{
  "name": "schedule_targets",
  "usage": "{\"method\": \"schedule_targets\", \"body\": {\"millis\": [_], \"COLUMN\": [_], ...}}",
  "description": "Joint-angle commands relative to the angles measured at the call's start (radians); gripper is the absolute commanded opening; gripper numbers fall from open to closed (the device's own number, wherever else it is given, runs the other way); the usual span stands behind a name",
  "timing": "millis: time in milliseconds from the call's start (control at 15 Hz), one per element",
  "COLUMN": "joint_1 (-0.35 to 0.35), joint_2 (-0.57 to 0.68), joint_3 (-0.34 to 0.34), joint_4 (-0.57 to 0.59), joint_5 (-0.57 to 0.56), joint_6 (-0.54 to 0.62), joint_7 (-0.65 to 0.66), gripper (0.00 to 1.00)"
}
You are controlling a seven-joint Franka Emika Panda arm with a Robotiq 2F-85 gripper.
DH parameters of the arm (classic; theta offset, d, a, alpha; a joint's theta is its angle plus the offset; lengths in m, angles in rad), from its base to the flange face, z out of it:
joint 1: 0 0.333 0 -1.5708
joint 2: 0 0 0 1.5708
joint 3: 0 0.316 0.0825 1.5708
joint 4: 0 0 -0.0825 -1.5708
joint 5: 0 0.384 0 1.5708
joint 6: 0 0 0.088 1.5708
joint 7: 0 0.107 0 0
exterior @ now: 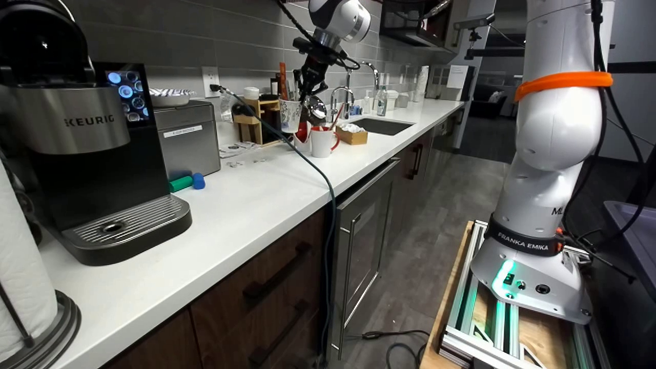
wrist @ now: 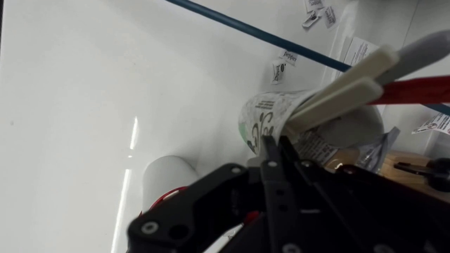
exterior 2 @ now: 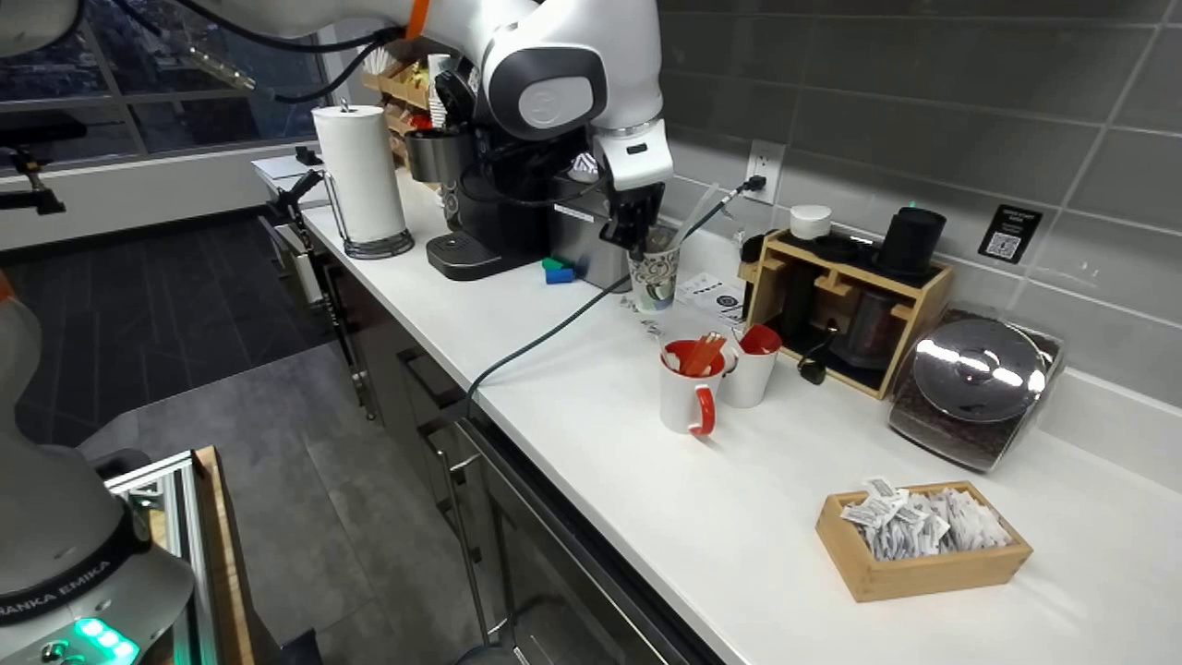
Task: Shift the cup to the right, then place the knife on the counter
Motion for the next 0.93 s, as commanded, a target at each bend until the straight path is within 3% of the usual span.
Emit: {"method": "schedule_targets", "body": {"millis": [0, 200, 533, 867], "joint_1": [0.028, 0.032, 0.01, 0.026], "joint_2": [0.02, 0.071, 0.184, 0.273], "joint_3": [-0.005, -0.007, -0.002, -0.023], "joint_4": [0.001, 0.053, 0.184, 0.272], "joint_5": [0.003, 0.012, 0.053, 0.024], "joint_6": [0.071, 0.12, -0.007, -0.004], "joint_7": [0.036, 0.049, 0.066, 0.17], "gripper": [0.01, 0.01, 0.01, 0.01]}}
